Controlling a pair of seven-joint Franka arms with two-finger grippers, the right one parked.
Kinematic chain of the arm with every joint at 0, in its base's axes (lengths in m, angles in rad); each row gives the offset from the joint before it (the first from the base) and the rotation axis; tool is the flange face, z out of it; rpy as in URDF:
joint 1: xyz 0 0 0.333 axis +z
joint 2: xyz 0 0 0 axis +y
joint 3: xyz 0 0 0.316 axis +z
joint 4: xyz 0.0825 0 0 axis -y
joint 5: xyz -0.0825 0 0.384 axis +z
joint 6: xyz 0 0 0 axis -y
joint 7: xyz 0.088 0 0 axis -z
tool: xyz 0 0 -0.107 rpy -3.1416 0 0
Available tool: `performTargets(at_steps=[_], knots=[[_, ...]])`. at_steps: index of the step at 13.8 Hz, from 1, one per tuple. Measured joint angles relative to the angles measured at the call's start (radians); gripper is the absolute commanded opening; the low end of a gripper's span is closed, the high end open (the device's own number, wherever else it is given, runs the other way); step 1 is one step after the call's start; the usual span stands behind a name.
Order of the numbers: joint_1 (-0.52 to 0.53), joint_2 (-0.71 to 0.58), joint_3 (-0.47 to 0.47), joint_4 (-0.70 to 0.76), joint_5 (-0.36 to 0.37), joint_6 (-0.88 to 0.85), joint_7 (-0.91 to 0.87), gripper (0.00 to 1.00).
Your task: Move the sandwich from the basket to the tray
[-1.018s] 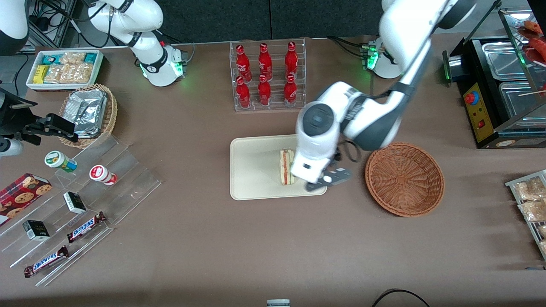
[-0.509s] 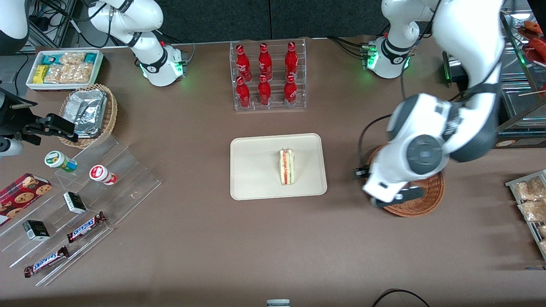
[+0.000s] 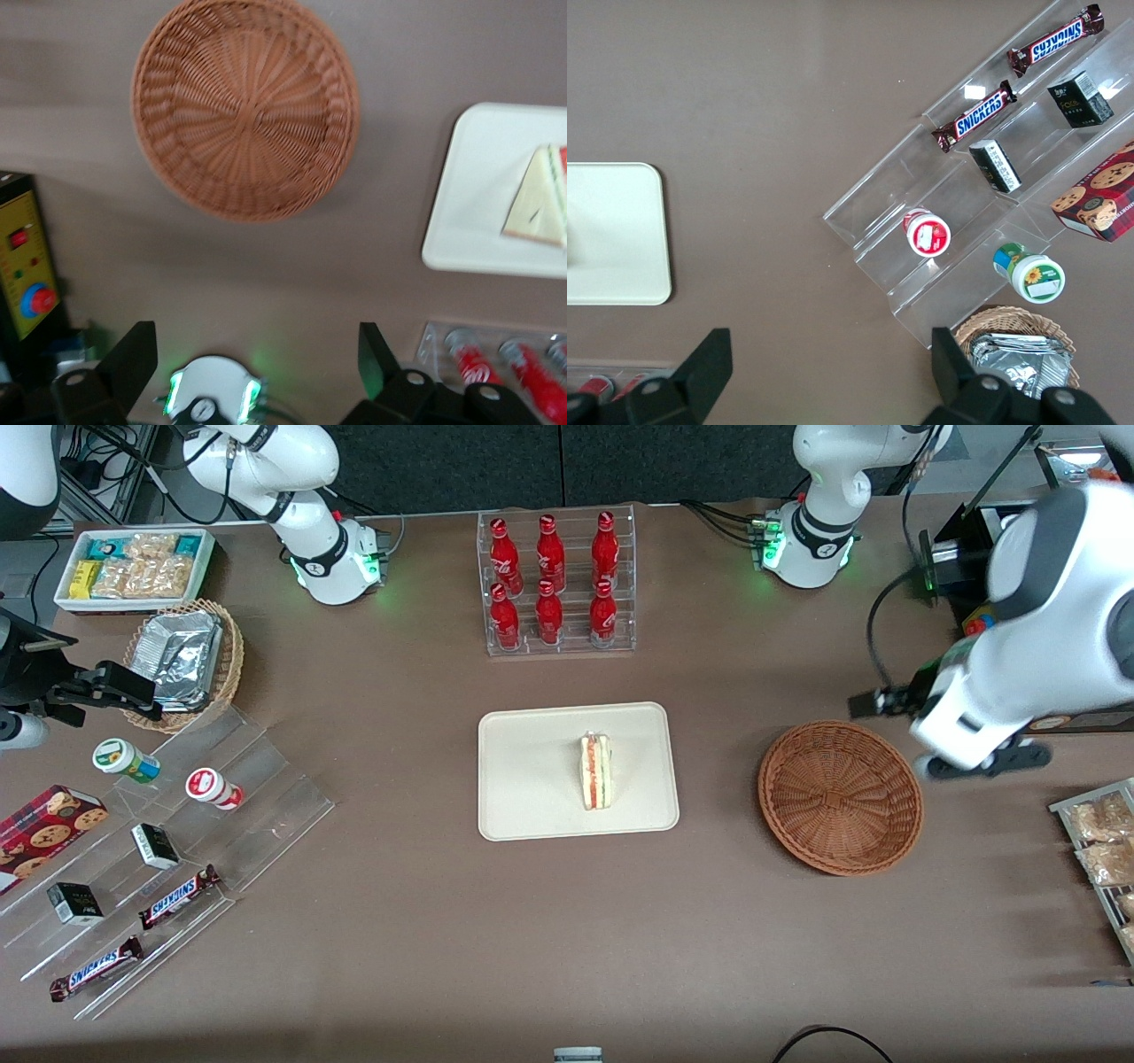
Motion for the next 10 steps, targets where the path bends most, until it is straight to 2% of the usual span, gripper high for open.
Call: performTargets(at_steps=[3, 10], knots=[[0.000, -0.067, 0.003, -0.036, 0.000, -0.048, 0.046, 1.00], [0.000, -0.123, 0.044, -0.056, 0.000, -0.069, 0.121, 1.00]])
